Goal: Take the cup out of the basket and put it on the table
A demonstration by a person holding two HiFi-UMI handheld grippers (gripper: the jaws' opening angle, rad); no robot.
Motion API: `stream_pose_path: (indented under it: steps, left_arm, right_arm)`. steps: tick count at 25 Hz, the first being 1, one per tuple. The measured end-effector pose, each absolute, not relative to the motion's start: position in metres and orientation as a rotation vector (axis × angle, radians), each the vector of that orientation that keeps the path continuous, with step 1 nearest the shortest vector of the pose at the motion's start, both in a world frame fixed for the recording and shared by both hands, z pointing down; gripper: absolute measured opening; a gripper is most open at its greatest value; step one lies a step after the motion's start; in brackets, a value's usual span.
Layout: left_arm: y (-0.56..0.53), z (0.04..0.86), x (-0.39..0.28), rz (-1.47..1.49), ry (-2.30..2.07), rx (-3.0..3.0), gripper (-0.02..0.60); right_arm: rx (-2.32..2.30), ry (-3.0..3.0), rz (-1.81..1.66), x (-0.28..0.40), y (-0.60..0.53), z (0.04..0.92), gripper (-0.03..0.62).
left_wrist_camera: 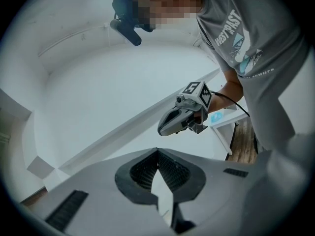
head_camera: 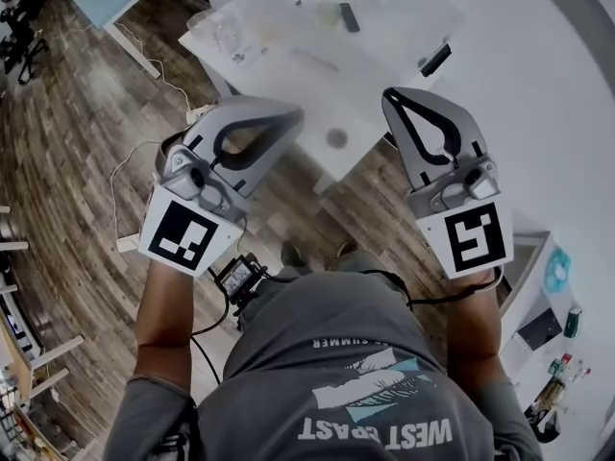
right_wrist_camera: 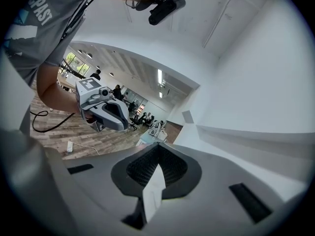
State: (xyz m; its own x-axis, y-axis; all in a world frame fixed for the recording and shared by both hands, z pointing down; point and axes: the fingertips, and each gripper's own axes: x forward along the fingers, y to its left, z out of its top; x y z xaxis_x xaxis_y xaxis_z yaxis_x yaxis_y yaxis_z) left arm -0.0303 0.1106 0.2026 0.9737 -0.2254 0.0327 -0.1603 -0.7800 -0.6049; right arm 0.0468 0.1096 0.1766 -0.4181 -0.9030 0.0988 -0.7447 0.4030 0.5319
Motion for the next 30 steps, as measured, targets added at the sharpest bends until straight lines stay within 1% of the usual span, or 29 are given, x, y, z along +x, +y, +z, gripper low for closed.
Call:
stream_pose_path:
  steps: [8,20,25,30]
  left_arm:
    - [0.077,0.209,0.0,-0.204,0.317,-2.488,0.009]
    - [0.041,0.203,0.072,-0.328,0.496,-2.464,0.009]
    - [0.032,0.205,0.088,-0.355,0.538,-2.469,0.009]
    - [0.016,0.207,0.084,-0.354,0.539,-2.46,0.009]
  right_arm:
    - [1.379,-2.361,-0.584,0.078,0.068,0.183,0.012]
    - [1.278,-2.501,-0.566,0.16,0.011,0.181,0.012]
    - [1.256,-2.541,-0.567,0.176,-0.007,0.181,0.012]
    - [1.263,-2.537,-0.561,0.177,-0.023,0.186,0.012]
